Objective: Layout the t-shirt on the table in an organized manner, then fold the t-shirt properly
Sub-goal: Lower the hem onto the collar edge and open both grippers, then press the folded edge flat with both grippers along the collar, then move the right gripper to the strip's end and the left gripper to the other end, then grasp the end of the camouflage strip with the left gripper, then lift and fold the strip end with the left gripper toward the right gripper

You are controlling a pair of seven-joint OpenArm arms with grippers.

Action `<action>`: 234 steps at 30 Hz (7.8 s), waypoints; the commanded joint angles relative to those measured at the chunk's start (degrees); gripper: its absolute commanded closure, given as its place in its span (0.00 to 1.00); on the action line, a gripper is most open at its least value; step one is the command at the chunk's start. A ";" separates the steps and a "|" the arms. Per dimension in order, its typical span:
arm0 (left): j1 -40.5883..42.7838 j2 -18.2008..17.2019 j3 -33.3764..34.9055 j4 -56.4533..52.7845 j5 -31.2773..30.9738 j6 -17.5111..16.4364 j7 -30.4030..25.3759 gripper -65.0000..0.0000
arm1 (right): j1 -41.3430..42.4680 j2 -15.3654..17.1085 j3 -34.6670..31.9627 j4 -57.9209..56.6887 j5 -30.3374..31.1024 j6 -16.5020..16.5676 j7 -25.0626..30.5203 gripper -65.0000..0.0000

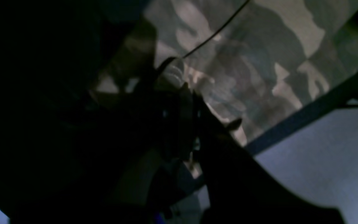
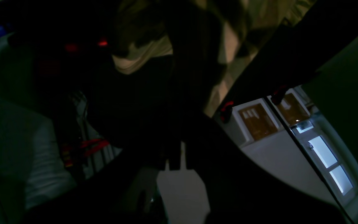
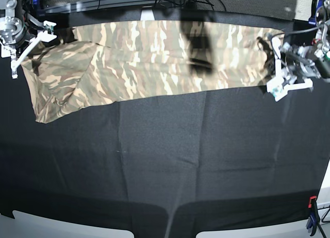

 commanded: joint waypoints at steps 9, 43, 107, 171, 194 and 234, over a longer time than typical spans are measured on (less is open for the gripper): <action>1.53 -0.79 -0.57 0.83 0.07 0.00 -1.31 1.00 | 0.13 1.05 0.39 0.42 -1.11 -0.46 -0.28 1.00; 2.10 8.07 -0.57 16.39 14.34 16.11 -16.09 0.43 | 15.74 -34.01 0.42 0.61 -13.20 -21.51 6.73 0.68; -5.05 10.47 -0.59 3.17 18.64 22.40 -15.98 0.43 | 33.33 -61.61 44.59 -24.92 20.63 -16.44 23.19 0.68; 8.44 16.98 -26.82 -24.79 -41.72 -4.17 -1.84 0.31 | 30.49 -70.97 82.42 -24.92 57.81 22.00 9.20 0.68; 6.54 19.78 -26.82 -24.76 -33.77 -4.33 -6.84 0.71 | 30.49 -70.99 82.42 -24.92 57.81 22.00 9.03 0.68; 4.31 34.77 -0.59 -4.09 -15.32 -8.37 -18.49 1.00 | 30.95 -70.97 82.42 -24.92 61.88 22.00 9.20 0.68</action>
